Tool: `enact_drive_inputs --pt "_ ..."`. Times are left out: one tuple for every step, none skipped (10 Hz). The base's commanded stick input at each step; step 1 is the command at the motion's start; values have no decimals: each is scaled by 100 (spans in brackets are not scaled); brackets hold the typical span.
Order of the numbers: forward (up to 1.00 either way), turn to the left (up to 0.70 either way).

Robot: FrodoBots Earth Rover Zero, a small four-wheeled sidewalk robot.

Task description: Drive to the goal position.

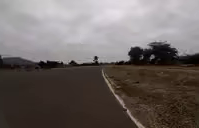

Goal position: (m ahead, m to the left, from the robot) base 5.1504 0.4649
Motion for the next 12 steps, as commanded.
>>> enact_drive_inputs --pt "70 0" --pt "70 0" --pt "70 0" --pt "70 0" --pt "70 0" --pt "70 0" --pt "70 0" --pt "70 0" --pt "70 0" --pt "70 0" --pt "70 -12" --pt "70 -27"
